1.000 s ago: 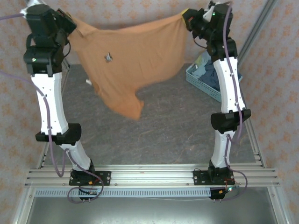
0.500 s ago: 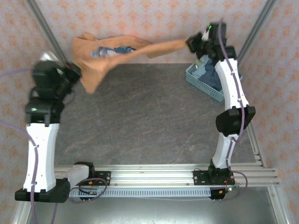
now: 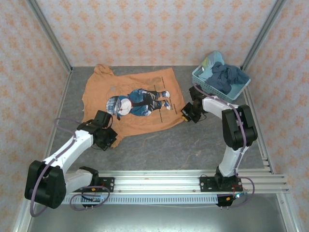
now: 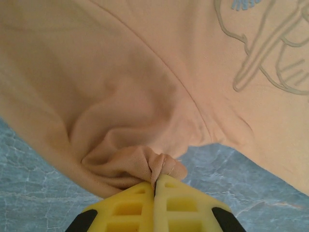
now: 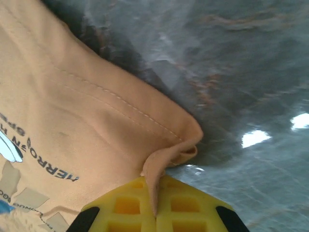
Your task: Fold and stack the t-shirts
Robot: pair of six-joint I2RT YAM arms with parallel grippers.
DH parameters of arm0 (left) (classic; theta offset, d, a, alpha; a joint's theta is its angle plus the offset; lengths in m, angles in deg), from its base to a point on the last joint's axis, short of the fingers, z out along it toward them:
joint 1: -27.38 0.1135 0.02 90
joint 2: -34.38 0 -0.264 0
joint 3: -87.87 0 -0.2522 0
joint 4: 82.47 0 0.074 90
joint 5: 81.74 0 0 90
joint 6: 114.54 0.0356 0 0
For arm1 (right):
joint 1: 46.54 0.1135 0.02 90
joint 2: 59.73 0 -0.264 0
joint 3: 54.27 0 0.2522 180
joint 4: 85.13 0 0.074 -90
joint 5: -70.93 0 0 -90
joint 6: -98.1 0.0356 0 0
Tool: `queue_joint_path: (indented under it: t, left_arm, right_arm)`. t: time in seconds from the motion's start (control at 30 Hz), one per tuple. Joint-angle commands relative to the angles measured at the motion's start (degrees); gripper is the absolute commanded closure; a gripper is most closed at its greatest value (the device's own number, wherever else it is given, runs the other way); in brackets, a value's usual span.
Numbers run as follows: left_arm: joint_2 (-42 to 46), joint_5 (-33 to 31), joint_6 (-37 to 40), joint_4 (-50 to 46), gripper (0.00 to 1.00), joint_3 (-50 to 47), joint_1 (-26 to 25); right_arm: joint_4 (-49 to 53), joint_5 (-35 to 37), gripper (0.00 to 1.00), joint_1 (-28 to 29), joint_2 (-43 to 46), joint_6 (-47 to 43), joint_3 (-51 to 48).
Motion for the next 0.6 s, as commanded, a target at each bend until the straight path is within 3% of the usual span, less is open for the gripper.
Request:
queue_joint_path:
  t: [0.0, 0.3, 0.57]
  left_arm:
    - [0.8, -1.3, -4.6, -0.2, 1.0, -0.5, -1.9]
    - [2.6, -0.9, -10.1, -5.7, 1.0, -2.3, -5.8]
    - [17.7, -4.4, -15.4, -17.3, 1.0, -4.7, -6.7]
  right_arm:
    - [4.4, 7.6, 1.0, 0.0, 6.1, 1.2, -2.7]
    - [10.5, 15.4, 1.0, -0.2, 17.8, 2.0, -12.6]
    - [14.9, 20.1, 1.0, -1.0, 21.1, 0.4, -13.9]
